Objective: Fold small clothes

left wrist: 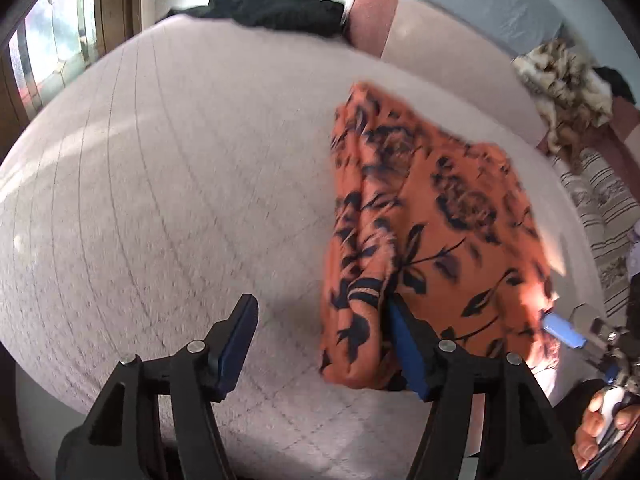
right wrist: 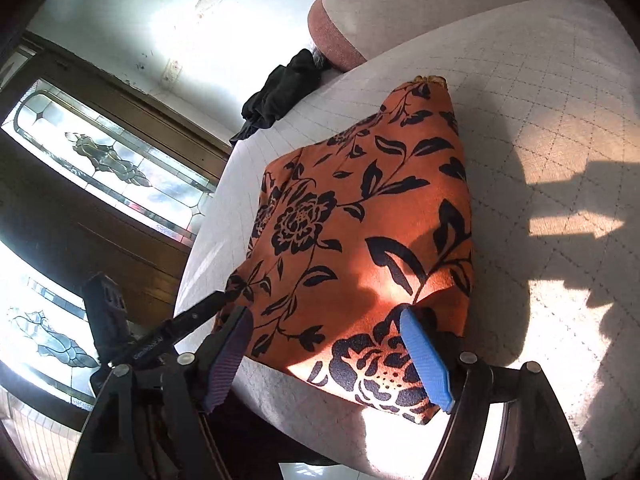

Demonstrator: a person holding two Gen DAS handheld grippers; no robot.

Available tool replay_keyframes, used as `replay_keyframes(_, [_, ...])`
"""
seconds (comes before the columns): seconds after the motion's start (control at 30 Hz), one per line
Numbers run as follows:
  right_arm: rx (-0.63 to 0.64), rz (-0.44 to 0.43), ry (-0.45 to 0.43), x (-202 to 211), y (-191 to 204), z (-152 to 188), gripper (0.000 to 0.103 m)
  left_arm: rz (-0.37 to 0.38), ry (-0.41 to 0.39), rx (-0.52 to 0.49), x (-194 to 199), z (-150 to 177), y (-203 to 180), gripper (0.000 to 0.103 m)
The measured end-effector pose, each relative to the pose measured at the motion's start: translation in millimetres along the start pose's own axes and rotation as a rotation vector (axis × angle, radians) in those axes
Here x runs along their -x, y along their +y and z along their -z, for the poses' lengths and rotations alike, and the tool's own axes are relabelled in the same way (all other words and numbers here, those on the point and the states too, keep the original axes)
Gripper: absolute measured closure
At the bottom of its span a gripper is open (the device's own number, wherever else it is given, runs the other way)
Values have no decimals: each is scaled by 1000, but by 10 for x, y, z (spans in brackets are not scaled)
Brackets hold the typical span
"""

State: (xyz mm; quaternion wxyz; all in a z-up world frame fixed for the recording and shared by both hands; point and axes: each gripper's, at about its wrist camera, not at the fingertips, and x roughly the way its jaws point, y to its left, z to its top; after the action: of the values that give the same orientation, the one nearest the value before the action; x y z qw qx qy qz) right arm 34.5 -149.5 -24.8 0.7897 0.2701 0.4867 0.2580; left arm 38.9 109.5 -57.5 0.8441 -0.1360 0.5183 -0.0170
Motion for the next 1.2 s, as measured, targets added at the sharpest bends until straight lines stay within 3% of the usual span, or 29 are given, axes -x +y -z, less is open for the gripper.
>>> replay_keyframes(0.1, [-24, -10, 0, 12, -25, -6, 24, 36, -89, 26, 263, -8, -1, 36])
replay_keyframes(0.2, [-2, -17, -59, 181, 20, -69, 24, 43, -195, -38, 526, -99, -146, 33])
replay_keyframes(0.3, [-53, 1, -97, 255, -148, -149, 24, 51, -236, -101, 584, -209, -326, 28])
replay_keyframes(0.37, [-128, 17, -96, 232, -354, -186, 24, 26, -226, -144, 445, -275, -448, 27])
replay_keyframes(0.43, [-191, 9, -87, 215, -501, -181, 23, -29, -157, -152, 168, -313, -512, 27])
replay_keyframes(0.5, [-187, 3, -80, 210, -523, -159, 23, -14, -96, -126, 0, -319, -483, 27])
replay_keyframes(1.03, [-141, 25, -62, 174, -362, -70, 23, -3, -126, -96, 222, -265, -365, 27])
replay_keyframes(1.2, [-124, 35, -61, 192, -317, -108, 23, 90, -165, -47, 389, -335, -222, 24])
